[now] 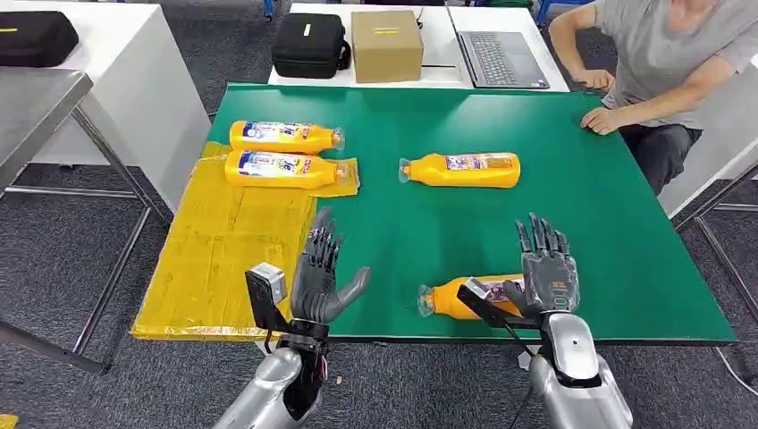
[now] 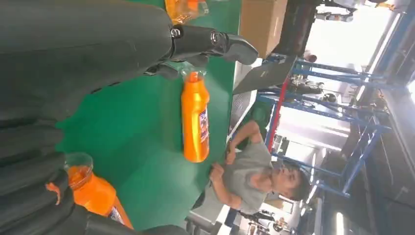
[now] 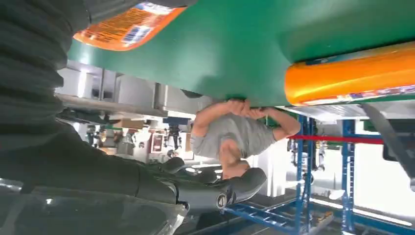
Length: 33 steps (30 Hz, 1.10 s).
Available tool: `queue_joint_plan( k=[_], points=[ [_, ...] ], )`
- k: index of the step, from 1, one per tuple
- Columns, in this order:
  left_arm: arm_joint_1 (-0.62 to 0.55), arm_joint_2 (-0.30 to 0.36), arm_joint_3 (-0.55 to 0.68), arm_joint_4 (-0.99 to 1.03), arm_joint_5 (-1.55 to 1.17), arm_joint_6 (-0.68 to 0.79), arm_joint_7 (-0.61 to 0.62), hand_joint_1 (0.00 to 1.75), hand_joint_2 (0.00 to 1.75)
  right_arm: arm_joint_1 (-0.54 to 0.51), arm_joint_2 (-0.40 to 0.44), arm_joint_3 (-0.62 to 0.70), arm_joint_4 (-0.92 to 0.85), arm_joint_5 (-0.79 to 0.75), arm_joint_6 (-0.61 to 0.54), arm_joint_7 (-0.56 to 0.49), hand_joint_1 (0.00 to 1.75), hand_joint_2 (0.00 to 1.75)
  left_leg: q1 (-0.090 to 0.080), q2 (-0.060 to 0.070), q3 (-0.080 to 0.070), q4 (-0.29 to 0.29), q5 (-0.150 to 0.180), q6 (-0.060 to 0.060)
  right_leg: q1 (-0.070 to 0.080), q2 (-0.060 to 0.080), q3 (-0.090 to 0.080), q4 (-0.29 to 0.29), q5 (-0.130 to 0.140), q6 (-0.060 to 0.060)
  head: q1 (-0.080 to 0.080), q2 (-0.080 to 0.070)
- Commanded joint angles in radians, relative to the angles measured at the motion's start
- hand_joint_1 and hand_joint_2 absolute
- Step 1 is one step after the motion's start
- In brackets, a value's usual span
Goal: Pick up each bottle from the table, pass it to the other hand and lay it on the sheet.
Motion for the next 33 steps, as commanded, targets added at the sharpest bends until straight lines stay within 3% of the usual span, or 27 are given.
queue_joint_plan(
  k=[1,5,9,10,14,18,21,25,30,31,33],
  points=[
    [-0.054,0.023,-0.061,0.014,-0.052,0.037,0.017,0.00,1.75,-0.009,-0.026,0.060,0.029,-0.022,0.011,0.006,0.00,1.75,0.001,-0.002,0.001,0.000,-0.001,-0.003,0.001,-0.003,0.002,0.000,-0.002,-0.002,0.000,0.000],
    [-0.049,0.018,-0.069,-0.021,-0.107,0.100,-0.004,0.00,1.75,-0.011,-0.036,0.044,-0.012,-0.051,-0.008,-0.003,0.00,1.75,0.001,-0.001,0.000,0.001,-0.001,-0.003,0.001,-0.002,0.001,0.001,-0.002,-0.002,0.000,0.000],
    [-0.053,0.014,-0.085,-0.033,-0.171,0.141,-0.018,0.00,1.75,0.037,-0.041,0.004,-0.089,-0.203,-0.065,-0.085,0.00,1.75,0.001,-0.003,-0.001,0.000,0.000,-0.002,0.001,-0.003,0.000,0.001,-0.002,-0.001,0.000,0.000],
    [-0.060,0.009,-0.091,-0.017,-0.186,0.151,-0.023,0.00,1.75,0.057,-0.034,-0.016,-0.121,-0.325,-0.043,-0.139,0.00,1.75,0.001,-0.004,-0.001,0.001,-0.001,-0.003,0.001,-0.004,0.000,0.001,-0.003,-0.002,0.000,0.000],
    [-0.067,0.004,-0.093,-0.001,-0.191,0.156,-0.029,0.00,1.75,0.062,-0.033,-0.021,-0.125,-0.342,-0.041,-0.154,0.00,1.75,0.001,-0.002,-0.003,0.001,-0.002,-0.002,0.001,-0.003,-0.001,0.001,-0.003,-0.002,0.000,0.000],
    [-0.080,-0.003,-0.109,0.028,-0.208,0.167,-0.058,0.00,1.75,0.071,-0.016,-0.062,-0.131,-0.572,-0.051,-0.298,0.00,1.75,0.001,-0.002,-0.006,0.000,0.000,-0.001,0.001,-0.002,-0.004,0.001,-0.001,-0.001,0.000,0.000],
    [-0.089,-0.002,-0.118,0.047,-0.208,0.180,-0.071,0.00,1.75,0.070,-0.008,-0.080,-0.121,-0.641,-0.067,-0.355,0.00,1.75,0.001,-0.003,-0.005,0.001,-0.001,-0.003,0.001,-0.003,-0.003,0.001,-0.003,-0.002,0.000,0.000],
    [-0.104,0.006,-0.124,0.084,-0.169,0.172,-0.100,0.00,1.75,0.082,-0.023,-0.045,-0.119,-0.618,0.060,-0.320,0.00,1.75,0.001,-0.002,-0.006,-0.001,0.000,-0.002,0.001,-0.002,-0.004,0.000,-0.001,-0.001,0.000,0.000],
    [-0.104,0.009,-0.126,0.079,-0.166,0.172,-0.100,0.00,1.75,0.084,-0.038,-0.024,-0.120,-0.595,0.113,-0.304,0.00,1.75,0.001,-0.002,-0.006,-0.001,0.000,-0.002,0.001,-0.002,-0.005,0.000,-0.001,-0.001,0.000,0.000],
    [-0.105,0.011,-0.128,0.077,-0.161,0.166,-0.099,0.00,1.75,0.080,-0.055,-0.008,-0.118,-0.633,0.212,-0.308,0.00,1.75,0.001,-0.001,-0.005,0.000,-0.002,-0.003,0.001,-0.002,-0.003,0.001,-0.003,-0.002,0.000,0.000],
    [-0.106,0.013,-0.128,0.079,-0.156,0.163,-0.100,0.00,1.75,0.075,-0.070,0.000,-0.108,-0.625,0.238,-0.304,0.00,1.75,0.001,-0.001,-0.005,0.000,-0.001,-0.002,0.001,-0.001,-0.004,0.001,-0.002,-0.002,0.000,0.000]
  ],
)
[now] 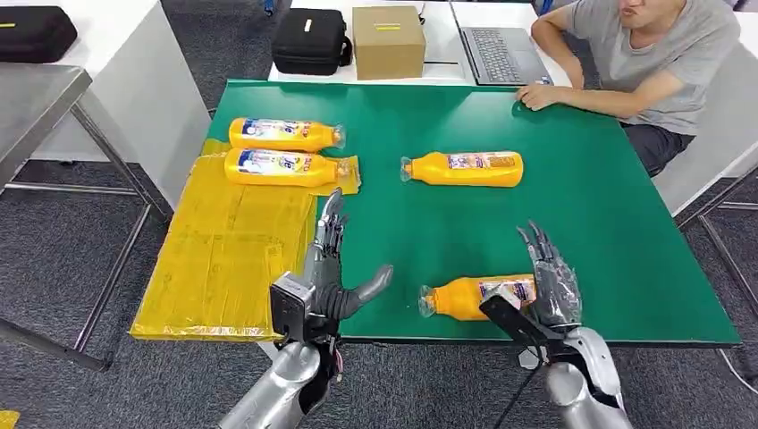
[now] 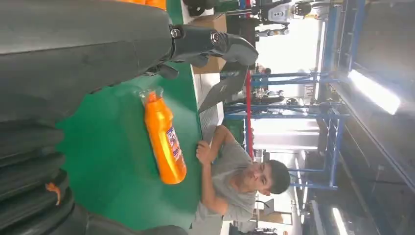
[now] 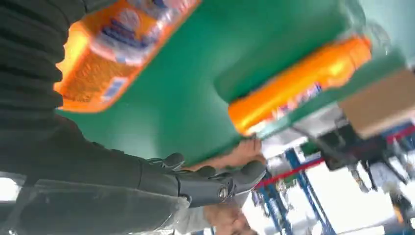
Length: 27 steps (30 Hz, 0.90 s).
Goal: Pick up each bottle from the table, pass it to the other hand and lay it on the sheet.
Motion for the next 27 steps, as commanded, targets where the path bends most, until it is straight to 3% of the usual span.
queue_joint_plan(
  k=[1,9,19,27],
  points=[
    [-0.049,0.025,-0.032,0.077,0.018,-0.012,0.001,0.00,1.75,-0.029,-0.069,0.065,0.041,0.008,0.178,0.020,0.00,1.75,0.001,0.001,0.006,0.000,-0.003,-0.003,0.001,0.000,0.005,0.000,-0.003,-0.002,0.000,0.000],
    [-0.049,0.030,-0.034,0.069,0.027,-0.011,0.001,0.00,1.75,-0.063,-0.082,0.072,0.085,-0.035,0.232,-0.006,0.00,1.75,0.000,0.002,0.004,-0.001,-0.002,-0.002,0.000,0.001,0.004,0.000,-0.002,-0.002,0.000,0.000],
    [-0.053,0.034,-0.039,0.051,0.029,-0.004,0.001,0.00,1.75,-0.066,-0.085,0.081,0.048,-0.054,0.188,-0.041,0.00,1.75,0.001,0.002,0.004,0.000,-0.003,-0.003,0.001,0.001,0.004,0.000,-0.002,-0.002,0.000,0.000],
    [-0.061,0.030,-0.045,0.038,0.034,-0.026,0.010,0.00,1.75,-0.008,-0.139,0.071,-0.021,0.080,0.219,0.049,0.00,1.75,0.000,-0.001,0.002,0.000,-0.002,-0.002,0.000,-0.002,0.003,0.000,-0.002,-0.002,0.000,0.000]
  ],
)
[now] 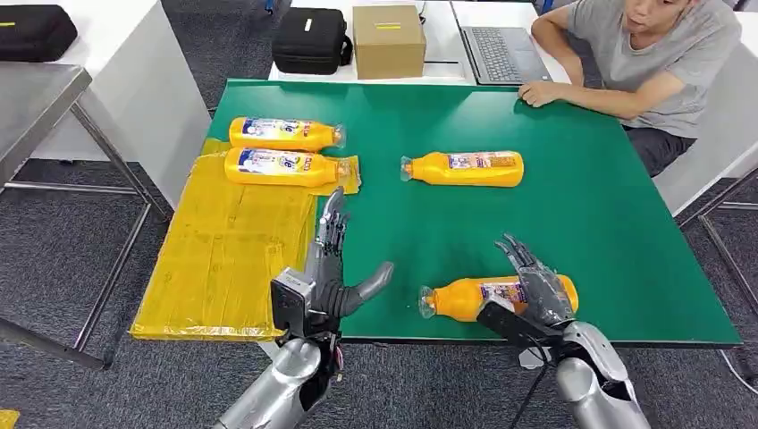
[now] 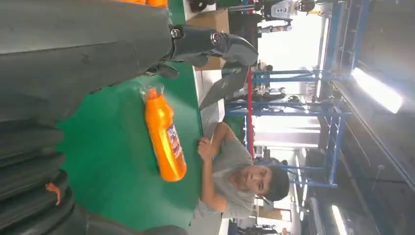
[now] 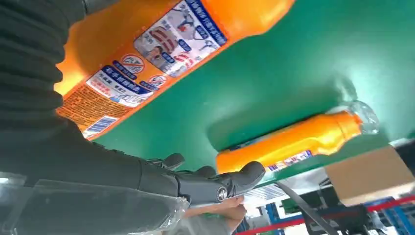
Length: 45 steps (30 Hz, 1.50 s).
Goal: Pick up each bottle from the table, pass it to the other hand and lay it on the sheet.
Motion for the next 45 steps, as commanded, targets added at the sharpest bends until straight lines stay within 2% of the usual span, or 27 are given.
queue_joint_plan(
  k=[1,5,8,12,14,21,28,30,36,37,45],
  points=[
    [-0.041,0.032,-0.040,0.014,0.005,-0.015,0.012,0.00,1.75,0.033,-0.057,0.006,-0.053,0.126,0.026,0.065,0.00,1.75,0.001,-0.001,0.004,0.000,-0.002,-0.002,0.001,-0.002,0.005,0.001,-0.003,-0.002,0.000,0.000],
    [-0.037,0.034,-0.042,0.003,0.000,-0.024,0.021,0.00,1.75,0.065,-0.079,-0.004,-0.103,0.146,0.075,0.087,0.00,1.75,0.000,0.000,0.003,0.000,-0.002,-0.002,0.001,-0.001,0.003,0.000,-0.002,-0.002,0.000,0.000],
    [-0.036,0.032,-0.046,0.002,-0.001,-0.032,0.025,0.00,1.75,0.105,-0.126,-0.010,-0.140,0.156,0.118,0.107,0.00,1.75,0.000,-0.001,0.003,0.000,-0.002,-0.002,0.000,-0.002,0.003,0.001,-0.003,-0.002,0.000,0.000],
    [-0.044,0.033,-0.052,0.012,0.000,-0.036,0.027,0.00,1.75,0.157,-0.180,-0.029,-0.177,0.134,0.157,0.085,0.00,1.75,0.000,-0.002,0.001,0.000,-0.001,-0.001,0.000,-0.003,0.002,0.000,-0.002,-0.001,0.000,0.000],
    [-0.051,0.034,-0.050,0.026,0.009,-0.023,0.019,0.00,1.75,0.131,-0.191,-0.021,-0.150,0.147,0.169,0.060,0.00,1.75,0.000,-0.001,0.001,0.000,-0.001,-0.001,0.000,-0.001,0.002,0.000,-0.002,-0.001,0.000,0.000],
    [-0.054,0.037,-0.053,0.034,0.024,-0.018,0.008,0.00,1.75,0.073,-0.180,0.012,-0.088,0.187,0.158,0.031,0.00,1.75,0.000,0.002,0.003,-0.001,-0.002,-0.002,0.000,0.001,0.003,-0.001,-0.001,-0.002,0.000,0.000],
    [-0.043,0.038,-0.050,0.022,0.013,-0.012,0.012,0.00,1.75,0.008,-0.122,0.026,-0.026,0.274,0.037,0.042,0.00,1.75,0.001,0.004,0.003,-0.001,-0.002,-0.002,0.001,0.002,0.003,-0.001,0.000,-0.001,0.000,0.000],
    [-0.037,0.038,-0.044,0.017,0.003,-0.015,0.015,0.00,1.75,-0.016,-0.094,0.015,-0.005,0.307,-0.033,0.045,0.00,1.75,0.001,0.003,0.002,-0.001,-0.001,-0.001,0.001,0.002,0.002,-0.001,0.000,-0.001,0.000,0.000],
    [-0.037,0.035,-0.045,0.015,-0.004,-0.024,0.018,0.00,1.75,-0.025,-0.070,-0.006,0.006,0.305,-0.045,0.051,0.00,1.75,0.001,0.003,0.006,-0.001,-0.003,-0.003,0.001,0.002,0.006,-0.001,-0.002,-0.002,0.000,0.000],
    [-0.041,0.030,-0.047,0.016,-0.008,-0.031,0.026,0.00,1.75,-0.018,-0.072,-0.016,0.007,0.300,-0.040,0.053,0.00,1.75,0.001,0.002,0.003,-0.001,-0.001,-0.002,0.001,0.001,0.003,-0.001,-0.001,-0.001,0.000,0.000],
    [-0.046,0.021,-0.042,0.034,-0.001,-0.031,0.048,0.00,1.75,0.011,-0.088,-0.040,0.032,0.275,-0.027,0.038,0.00,1.75,0.001,0.000,0.004,-0.001,-0.001,-0.002,0.001,-0.001,0.004,-0.001,-0.001,-0.002,0.000,0.000]
  ],
)
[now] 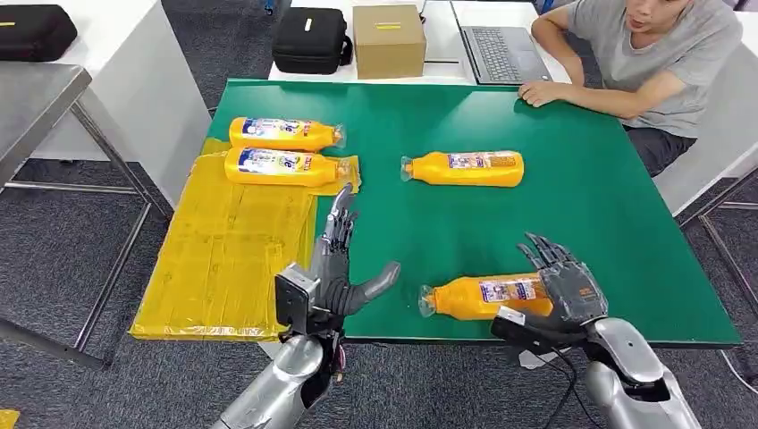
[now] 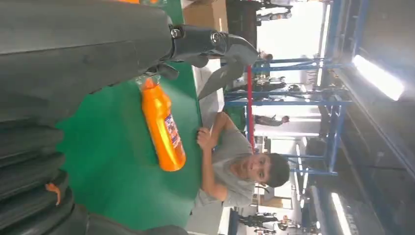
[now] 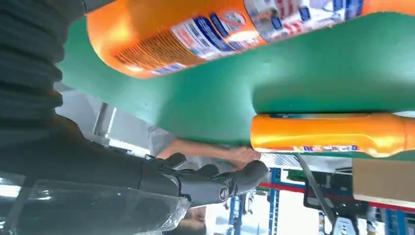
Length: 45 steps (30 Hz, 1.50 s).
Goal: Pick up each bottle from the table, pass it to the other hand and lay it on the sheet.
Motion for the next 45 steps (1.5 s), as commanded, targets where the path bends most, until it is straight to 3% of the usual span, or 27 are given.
queue_joint_plan(
  k=[1,19,24,35,36,37,45],
  points=[
    [-0.035,0.021,-0.025,0.045,0.006,-0.007,0.012,0.00,1.75,-0.013,0.028,-0.027,0.096,-0.014,0.009,-0.010,0.00,1.75,0.001,0.000,0.003,-0.001,-0.001,-0.002,0.001,0.000,0.003,-0.001,-0.001,-0.001,0.000,0.000],
    [-0.031,0.027,-0.031,0.079,0.037,-0.015,0.005,0.00,1.75,-0.065,0.019,0.014,0.207,-0.017,0.022,-0.015,0.00,1.75,0.001,0.002,0.004,-0.001,-0.002,-0.002,0.001,0.002,0.004,-0.001,-0.001,-0.001,0.000,0.000],
    [-0.036,0.026,-0.037,0.094,0.044,-0.014,0.000,0.00,1.75,-0.145,0.021,0.021,0.326,-0.105,0.064,-0.052,0.00,1.75,0.001,0.004,0.007,-0.001,-0.003,-0.003,0.001,0.003,0.006,-0.001,-0.002,-0.002,0.000,0.000],
    [-0.046,0.019,-0.059,0.105,0.047,-0.022,0.004,0.00,1.75,-0.156,-0.007,0.016,0.394,-0.145,0.117,-0.057,0.00,1.75,0.000,0.001,0.003,-0.001,-0.001,-0.001,0.000,0.000,0.003,-0.001,-0.001,-0.001,0.000,0.000],
    [-0.046,0.019,-0.061,0.106,0.049,-0.022,0.004,0.00,1.75,-0.158,-0.008,0.010,0.401,-0.150,0.116,-0.054,0.19,1.75,0.001,0.001,0.005,0.000,-0.002,-0.002,0.001,0.000,0.005,-0.001,-0.002,-0.002,0.000,0.000],
    [-0.046,0.018,-0.063,0.106,0.050,-0.021,0.005,0.00,1.75,-0.159,-0.010,0.006,0.408,-0.153,0.117,-0.052,1.75,1.75,0.001,0.001,0.003,-0.001,-0.001,-0.001,0.001,0.000,0.003,-0.001,-0.001,-0.001,0.000,0.000],
    [-0.058,0.015,-0.078,0.114,0.056,-0.027,0.005,0.00,1.75,-0.139,0.000,-0.003,0.420,-0.149,0.110,-0.046,1.75,1.75,0.001,0.000,0.004,-0.001,-0.001,-0.002,0.001,-0.001,0.004,-0.001,-0.001,-0.001,0.000,0.000]
  ],
)
